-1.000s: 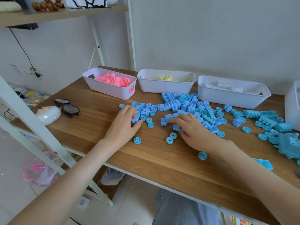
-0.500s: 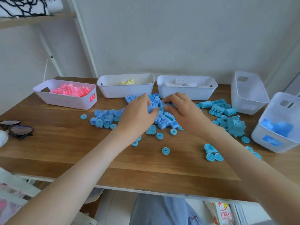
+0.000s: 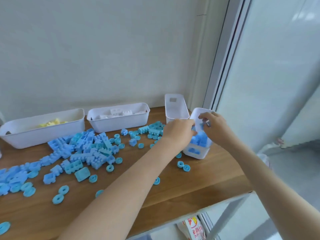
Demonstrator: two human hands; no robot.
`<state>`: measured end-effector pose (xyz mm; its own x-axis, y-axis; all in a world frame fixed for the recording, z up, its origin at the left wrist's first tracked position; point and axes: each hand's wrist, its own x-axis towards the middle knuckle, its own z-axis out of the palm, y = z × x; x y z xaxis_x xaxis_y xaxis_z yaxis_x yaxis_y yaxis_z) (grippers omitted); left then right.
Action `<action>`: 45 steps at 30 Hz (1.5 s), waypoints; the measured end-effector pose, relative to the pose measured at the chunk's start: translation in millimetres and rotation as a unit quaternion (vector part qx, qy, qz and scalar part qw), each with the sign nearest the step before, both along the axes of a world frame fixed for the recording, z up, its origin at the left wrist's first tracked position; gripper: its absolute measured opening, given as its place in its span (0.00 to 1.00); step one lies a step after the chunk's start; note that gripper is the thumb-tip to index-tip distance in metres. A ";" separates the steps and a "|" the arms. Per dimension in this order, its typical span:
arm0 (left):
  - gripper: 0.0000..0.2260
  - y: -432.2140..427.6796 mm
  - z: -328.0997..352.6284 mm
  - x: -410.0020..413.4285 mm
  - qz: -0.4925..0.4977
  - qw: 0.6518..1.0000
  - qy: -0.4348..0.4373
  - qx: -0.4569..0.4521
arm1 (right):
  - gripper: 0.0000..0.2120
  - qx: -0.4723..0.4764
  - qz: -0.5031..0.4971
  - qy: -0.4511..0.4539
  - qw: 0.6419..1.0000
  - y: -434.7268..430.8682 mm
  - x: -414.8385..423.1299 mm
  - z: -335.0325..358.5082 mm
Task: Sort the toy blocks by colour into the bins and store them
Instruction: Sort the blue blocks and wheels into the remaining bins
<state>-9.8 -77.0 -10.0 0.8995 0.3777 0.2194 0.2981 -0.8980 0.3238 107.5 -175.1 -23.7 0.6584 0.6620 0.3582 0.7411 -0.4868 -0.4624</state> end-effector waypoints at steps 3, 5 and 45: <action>0.16 -5.8 -11.1 8.2 -0.016 0.997 0.080 -0.006 | 0.33 -0.124 0.057 0.015 0.991 -2.7 1.5 -13.2; 0.17 -5.1 -15.7 -0.3 -0.027 0.998 0.049 -0.040 | 0.35 -0.126 0.065 0.022 0.990 -3.1 -2.5 -15.4; 0.19 103.1 -55.8 -201.8 0.163 0.978 0.050 -0.120 | 0.06 -0.181 0.339 0.046 0.922 147.3 -160.7 -47.9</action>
